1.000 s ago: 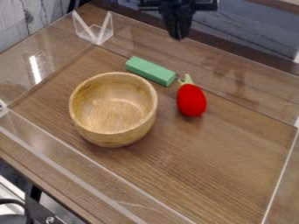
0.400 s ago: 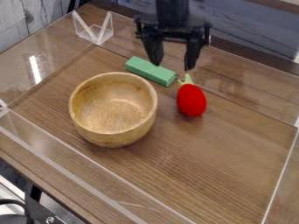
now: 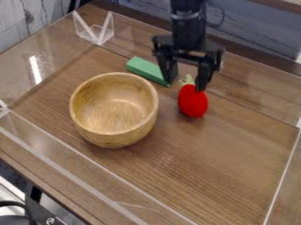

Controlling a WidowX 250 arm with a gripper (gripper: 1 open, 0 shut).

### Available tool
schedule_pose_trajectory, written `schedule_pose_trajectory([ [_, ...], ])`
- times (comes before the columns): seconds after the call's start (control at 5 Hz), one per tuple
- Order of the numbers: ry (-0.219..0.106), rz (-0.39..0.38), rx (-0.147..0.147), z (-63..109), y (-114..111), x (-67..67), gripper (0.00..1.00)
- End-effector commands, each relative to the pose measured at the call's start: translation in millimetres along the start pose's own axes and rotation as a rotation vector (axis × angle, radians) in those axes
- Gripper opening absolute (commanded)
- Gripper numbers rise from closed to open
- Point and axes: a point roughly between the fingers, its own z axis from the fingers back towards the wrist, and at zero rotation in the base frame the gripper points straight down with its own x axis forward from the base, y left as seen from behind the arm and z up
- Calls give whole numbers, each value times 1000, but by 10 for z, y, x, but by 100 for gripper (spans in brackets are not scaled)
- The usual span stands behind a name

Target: Move the red object to the left

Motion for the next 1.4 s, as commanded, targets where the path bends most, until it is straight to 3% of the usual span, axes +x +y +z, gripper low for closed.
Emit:
schedule_pose_trajectory([
  [0.0, -26, -21, 5, -21, -28, 88, 100],
  [0.2, -9, -76, 5, -157, -46, 25, 0],
  [0.4, -18, -131, 2, -121, -49, -34, 0],
  [0.8, -118, -36, 12, 360, 80, 18, 0],
  [1.0, -174, 22, 28, 671, 198, -57, 0],
  [1.2, -208, 78, 42, 896, 346, -149, 0],
])
